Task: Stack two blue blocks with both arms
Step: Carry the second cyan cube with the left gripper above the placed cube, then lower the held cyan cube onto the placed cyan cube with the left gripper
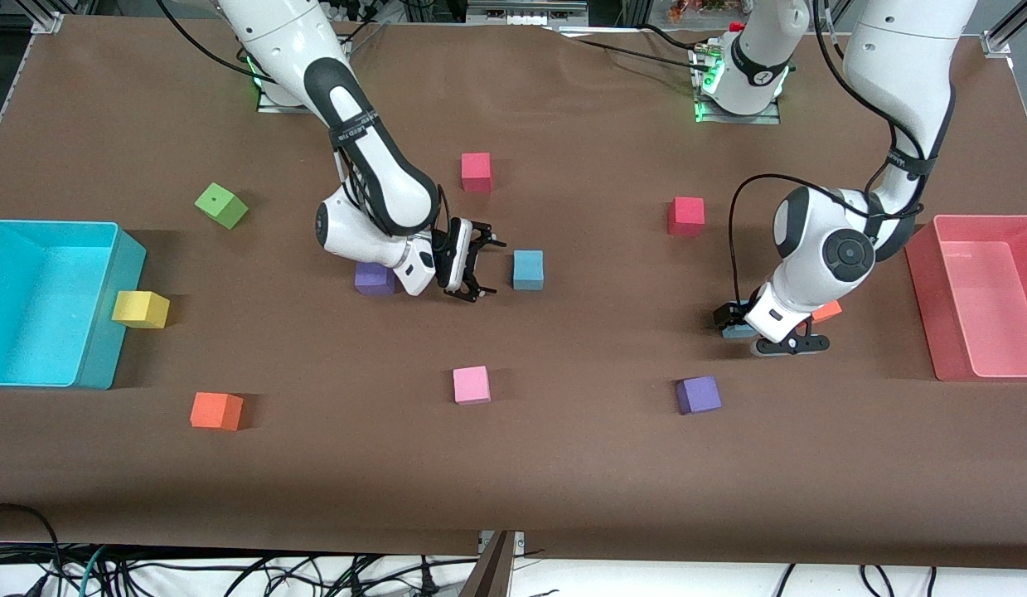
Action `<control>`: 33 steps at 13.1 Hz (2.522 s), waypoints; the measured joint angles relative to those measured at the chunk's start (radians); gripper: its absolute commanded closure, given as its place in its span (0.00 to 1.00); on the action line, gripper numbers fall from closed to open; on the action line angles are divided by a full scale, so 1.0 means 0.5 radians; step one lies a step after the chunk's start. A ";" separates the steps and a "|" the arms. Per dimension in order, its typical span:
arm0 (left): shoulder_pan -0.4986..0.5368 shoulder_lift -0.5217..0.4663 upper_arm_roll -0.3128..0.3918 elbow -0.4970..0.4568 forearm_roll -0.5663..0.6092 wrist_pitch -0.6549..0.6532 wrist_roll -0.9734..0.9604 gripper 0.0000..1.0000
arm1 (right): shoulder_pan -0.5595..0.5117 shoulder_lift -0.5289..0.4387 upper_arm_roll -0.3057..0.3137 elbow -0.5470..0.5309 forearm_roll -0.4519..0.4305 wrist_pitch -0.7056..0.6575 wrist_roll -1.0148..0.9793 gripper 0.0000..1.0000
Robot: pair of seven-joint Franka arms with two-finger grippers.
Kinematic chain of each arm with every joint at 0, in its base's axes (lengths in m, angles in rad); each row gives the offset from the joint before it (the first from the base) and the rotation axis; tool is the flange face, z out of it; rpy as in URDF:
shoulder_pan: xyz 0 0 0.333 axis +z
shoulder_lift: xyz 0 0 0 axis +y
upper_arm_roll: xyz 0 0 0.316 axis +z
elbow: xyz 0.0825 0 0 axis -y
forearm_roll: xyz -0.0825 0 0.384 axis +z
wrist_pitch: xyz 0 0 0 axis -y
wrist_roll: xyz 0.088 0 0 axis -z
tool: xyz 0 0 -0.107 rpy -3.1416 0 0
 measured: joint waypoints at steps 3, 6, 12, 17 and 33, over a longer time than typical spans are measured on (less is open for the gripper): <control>0.000 0.004 0.000 -0.019 0.000 0.001 0.000 0.28 | -0.002 0.047 0.000 0.000 0.222 -0.048 -0.234 0.01; -0.011 0.006 0.000 -0.045 0.000 0.001 0.001 0.59 | -0.007 0.053 0.000 0.000 0.245 -0.057 -0.258 0.00; -0.024 -0.096 -0.003 -0.009 0.000 -0.093 0.002 0.85 | -0.017 0.053 -0.001 0.000 0.245 -0.058 -0.274 0.00; -0.116 -0.387 -0.104 0.282 -0.002 -0.836 -0.004 0.85 | -0.018 0.055 -0.001 0.000 0.245 -0.059 -0.284 0.00; -1.025 0.135 -0.256 0.772 -0.160 -0.590 -1.244 0.83 | -0.028 0.055 -0.001 0.001 0.256 -0.067 -0.285 0.00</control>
